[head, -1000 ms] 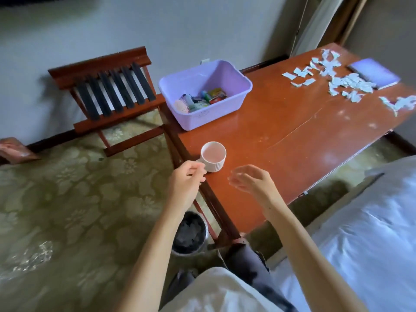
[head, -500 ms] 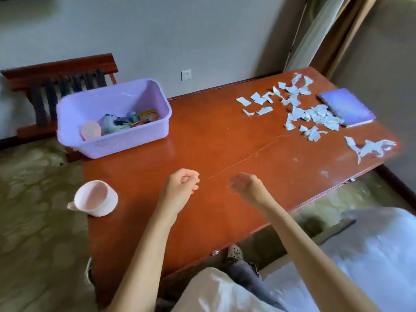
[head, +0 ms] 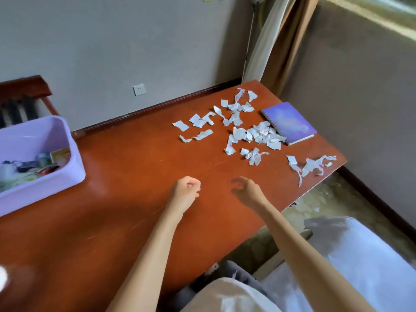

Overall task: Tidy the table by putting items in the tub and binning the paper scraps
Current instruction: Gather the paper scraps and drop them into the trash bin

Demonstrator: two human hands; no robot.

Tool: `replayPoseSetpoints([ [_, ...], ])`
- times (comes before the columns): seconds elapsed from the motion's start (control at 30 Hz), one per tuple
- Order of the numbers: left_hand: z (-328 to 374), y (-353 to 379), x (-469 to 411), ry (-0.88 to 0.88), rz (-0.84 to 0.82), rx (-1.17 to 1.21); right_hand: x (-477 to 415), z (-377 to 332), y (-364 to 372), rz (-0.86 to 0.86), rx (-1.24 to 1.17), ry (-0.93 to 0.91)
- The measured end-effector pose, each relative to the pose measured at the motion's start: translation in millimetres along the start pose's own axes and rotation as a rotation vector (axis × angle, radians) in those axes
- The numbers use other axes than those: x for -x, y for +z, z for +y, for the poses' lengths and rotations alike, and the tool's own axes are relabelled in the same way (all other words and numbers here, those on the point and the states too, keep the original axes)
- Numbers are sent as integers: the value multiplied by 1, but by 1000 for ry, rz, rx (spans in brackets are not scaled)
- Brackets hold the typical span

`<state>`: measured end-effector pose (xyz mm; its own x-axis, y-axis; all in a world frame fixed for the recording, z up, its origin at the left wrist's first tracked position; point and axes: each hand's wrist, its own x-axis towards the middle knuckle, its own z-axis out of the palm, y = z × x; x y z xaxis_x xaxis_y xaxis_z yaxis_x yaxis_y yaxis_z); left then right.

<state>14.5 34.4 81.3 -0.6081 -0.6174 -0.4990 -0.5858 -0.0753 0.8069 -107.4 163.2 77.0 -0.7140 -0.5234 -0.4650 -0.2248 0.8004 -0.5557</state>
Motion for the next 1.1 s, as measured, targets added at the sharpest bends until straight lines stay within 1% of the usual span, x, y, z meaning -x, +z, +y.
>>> replayPoseSetpoints([
  [0.1, 19, 42, -18, -6, -49, 1, -29, 32, -36, 47, 25, 64],
  [0.2, 38, 90, -37, -14, -105, -60, -59, 64, -70, 139, 4, 103],
  [0.27, 58, 145, -61, -28, -111, -78, -93, 101, -99, 176, 2, 96],
  [0.33, 67, 164, -74, -25, -117, -95, -104, 115, -106, 197, 10, 84],
  [0.4, 85, 215, -95, -16, -104, -119, -126, 147, -134, 174, 31, 32],
  [0.47, 106, 260, -108, -18, -98, -193, -146, 176, -170, 165, 87, -11],
  [0.53, 121, 306, -113, -30, -101, -297, -157, 208, -206, 120, 228, -11],
  [0.6, 132, 339, -115, -25, -102, -346, -168, 234, -233, 28, 383, -4],
  [0.63, 135, 350, -117, -25, -96, -366, -172, 244, -242, -27, 436, 3],
  [0.7, 138, 368, -125, -30, -87, -442, -185, 259, -250, -104, 467, 1],
  [0.8, 138, 389, -132, -74, -108, -534, -197, 270, -245, -159, 494, -55],
  [0.87, 136, 397, -136, -95, -85, -566, -204, 271, -237, -168, 521, -112],
  [1.03, 134, 409, -145, -43, 96, -645, -215, 262, -226, -122, 497, -219],
  [1.1, 134, 413, -148, -36, 109, -647, -222, 263, -225, -124, 466, -226],
])
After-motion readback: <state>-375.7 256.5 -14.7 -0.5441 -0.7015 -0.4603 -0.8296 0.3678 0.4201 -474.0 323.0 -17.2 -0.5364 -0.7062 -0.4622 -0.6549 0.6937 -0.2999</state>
